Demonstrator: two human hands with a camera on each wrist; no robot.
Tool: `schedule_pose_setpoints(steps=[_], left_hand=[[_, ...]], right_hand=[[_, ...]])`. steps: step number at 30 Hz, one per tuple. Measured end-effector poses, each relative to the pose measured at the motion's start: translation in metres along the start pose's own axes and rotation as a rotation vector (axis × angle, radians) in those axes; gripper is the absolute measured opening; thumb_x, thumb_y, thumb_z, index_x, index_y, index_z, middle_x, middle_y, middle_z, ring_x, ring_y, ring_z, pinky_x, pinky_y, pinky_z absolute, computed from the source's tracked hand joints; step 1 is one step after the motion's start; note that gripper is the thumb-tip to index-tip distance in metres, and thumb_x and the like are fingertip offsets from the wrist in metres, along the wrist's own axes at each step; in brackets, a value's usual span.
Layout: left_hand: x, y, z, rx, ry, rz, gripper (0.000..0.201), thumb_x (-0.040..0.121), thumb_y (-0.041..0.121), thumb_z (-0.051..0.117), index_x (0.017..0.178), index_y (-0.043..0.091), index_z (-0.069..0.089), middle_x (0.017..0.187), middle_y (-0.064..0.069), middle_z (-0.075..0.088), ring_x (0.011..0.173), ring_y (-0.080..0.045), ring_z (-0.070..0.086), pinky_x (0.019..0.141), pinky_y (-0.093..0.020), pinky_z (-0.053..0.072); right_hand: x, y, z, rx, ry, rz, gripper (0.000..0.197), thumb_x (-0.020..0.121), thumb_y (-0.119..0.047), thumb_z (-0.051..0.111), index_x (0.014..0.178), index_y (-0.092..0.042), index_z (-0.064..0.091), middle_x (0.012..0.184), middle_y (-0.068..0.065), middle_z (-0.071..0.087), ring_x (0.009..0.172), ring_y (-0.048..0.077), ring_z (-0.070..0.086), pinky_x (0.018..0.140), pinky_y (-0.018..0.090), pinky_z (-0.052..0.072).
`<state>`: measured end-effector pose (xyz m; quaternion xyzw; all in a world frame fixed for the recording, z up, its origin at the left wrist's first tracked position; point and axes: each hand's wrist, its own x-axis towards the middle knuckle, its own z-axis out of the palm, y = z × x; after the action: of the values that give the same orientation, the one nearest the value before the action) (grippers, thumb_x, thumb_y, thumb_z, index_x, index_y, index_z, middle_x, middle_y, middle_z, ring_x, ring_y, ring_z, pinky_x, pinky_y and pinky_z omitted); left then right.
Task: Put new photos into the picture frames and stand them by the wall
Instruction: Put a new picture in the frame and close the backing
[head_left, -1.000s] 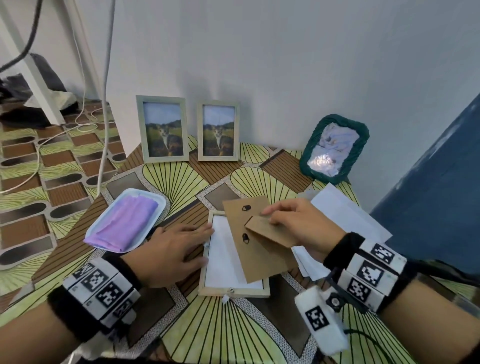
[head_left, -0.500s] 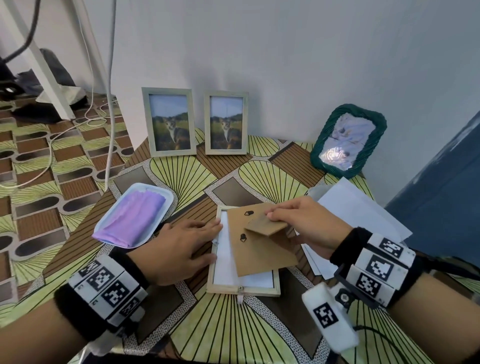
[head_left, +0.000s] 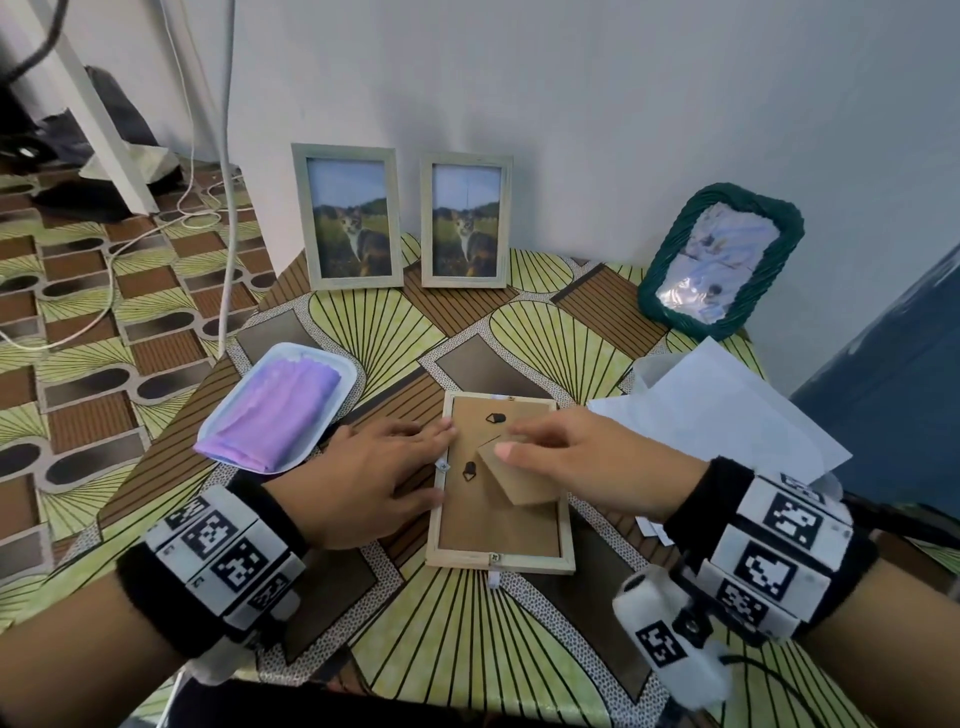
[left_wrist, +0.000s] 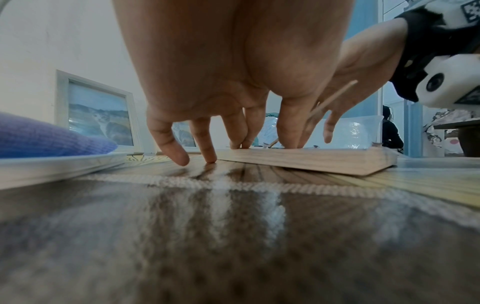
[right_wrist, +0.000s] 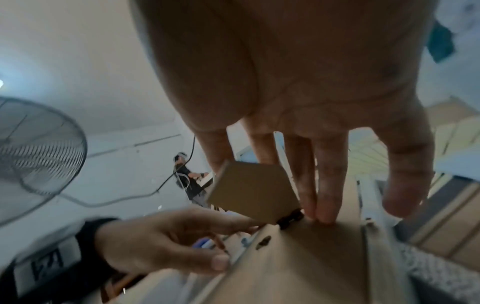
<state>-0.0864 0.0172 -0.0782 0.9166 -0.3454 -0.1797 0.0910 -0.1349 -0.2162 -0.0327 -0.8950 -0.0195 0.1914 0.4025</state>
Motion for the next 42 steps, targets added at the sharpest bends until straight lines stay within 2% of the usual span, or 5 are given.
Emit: schedule_pose_setpoints(steps=[7,12,17,34,42], left_hand=[[0.0,0.001,-0.001,0.011,-0.015,-0.002,0.07,0.098,0.055,0.041,0.155,0.04,0.003,0.16,0.029,0.002,0.146,-0.004,0.011,0.115,-0.051,0.026],[0.0,0.001,-0.002,0.014,-0.014,0.0,0.07,0.098,0.054,0.041,0.155,0.04,0.005,0.159,0.029,0.001,0.147,-0.004,0.012,0.115,-0.052,0.026],[0.0,0.002,-0.003,-0.001,-0.003,0.004,0.069,0.097,0.054,0.043,0.155,0.04,0.008,0.159,0.03,0.002,0.147,-0.003,0.011,0.116,-0.052,0.024],[0.0,0.0,-0.004,-0.031,0.103,0.014,0.071,0.091,0.056,0.057,0.152,0.038,0.027,0.154,0.03,0.02,0.14,-0.007,0.033,0.112,-0.047,0.034],[-0.001,0.001,-0.004,-0.052,0.095,0.008,0.07,0.091,0.055,0.057,0.152,0.037,0.028,0.154,0.03,0.021,0.141,-0.005,0.031,0.113,-0.048,0.032]], right_hand=[[-0.008,0.022,-0.011,-0.385,0.207,-0.166,0.028,0.1,-0.033,0.043,0.117,-0.025,0.065,0.112,-0.009,0.066,0.095,0.009,0.057,0.087,0.033,0.047],[-0.003,0.04,-0.009,-0.635,0.069,-0.256,0.046,0.093,-0.024,0.057,0.138,-0.021,0.051,0.15,-0.005,0.039,0.136,0.014,0.037,0.109,0.038,0.037],[0.004,0.046,-0.003,-0.728,-0.009,-0.217,0.071,0.092,-0.046,0.059,0.152,-0.025,0.028,0.162,-0.002,0.016,0.147,0.016,0.017,0.117,0.043,0.024],[0.003,0.035,0.0,-0.715,0.051,-0.19,0.058,0.079,-0.052,0.069,0.126,-0.031,0.044,0.128,-0.011,0.05,0.12,0.016,0.047,0.091,0.037,0.046],[-0.029,0.032,-0.004,-0.472,0.075,-0.356,0.058,0.077,-0.011,0.057,0.134,-0.022,0.057,0.137,-0.007,0.053,0.127,0.009,0.046,0.108,0.022,0.036]])
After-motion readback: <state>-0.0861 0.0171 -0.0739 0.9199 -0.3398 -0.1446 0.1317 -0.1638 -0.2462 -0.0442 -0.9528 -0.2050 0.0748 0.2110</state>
